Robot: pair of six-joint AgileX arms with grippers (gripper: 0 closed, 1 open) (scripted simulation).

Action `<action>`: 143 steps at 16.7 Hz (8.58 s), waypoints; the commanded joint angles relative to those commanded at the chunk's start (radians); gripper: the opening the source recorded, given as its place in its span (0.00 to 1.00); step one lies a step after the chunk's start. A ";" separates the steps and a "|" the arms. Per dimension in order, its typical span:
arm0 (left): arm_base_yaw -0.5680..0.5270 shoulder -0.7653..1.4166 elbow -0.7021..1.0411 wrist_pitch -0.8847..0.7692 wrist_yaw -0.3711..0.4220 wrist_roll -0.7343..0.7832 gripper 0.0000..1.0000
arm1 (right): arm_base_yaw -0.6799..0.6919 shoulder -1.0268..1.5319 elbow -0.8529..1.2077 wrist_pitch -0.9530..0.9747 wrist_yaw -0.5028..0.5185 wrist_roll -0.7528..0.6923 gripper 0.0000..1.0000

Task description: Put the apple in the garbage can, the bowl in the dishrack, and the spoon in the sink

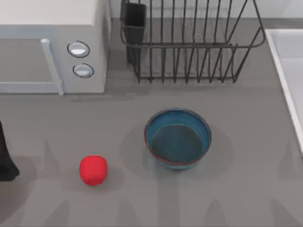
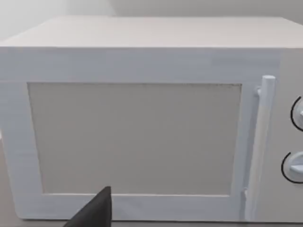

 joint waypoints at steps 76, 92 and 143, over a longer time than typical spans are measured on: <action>-0.544 1.786 1.167 -0.955 -0.006 -0.672 0.00 | 0.000 0.000 0.000 0.000 0.000 0.000 1.00; -0.356 1.675 1.286 -1.211 -0.135 -0.445 0.00 | 0.000 0.000 0.000 0.000 0.000 0.000 1.00; 0.122 1.578 1.042 -1.061 -0.398 0.134 1.00 | 0.000 0.000 0.000 0.000 0.000 0.000 1.00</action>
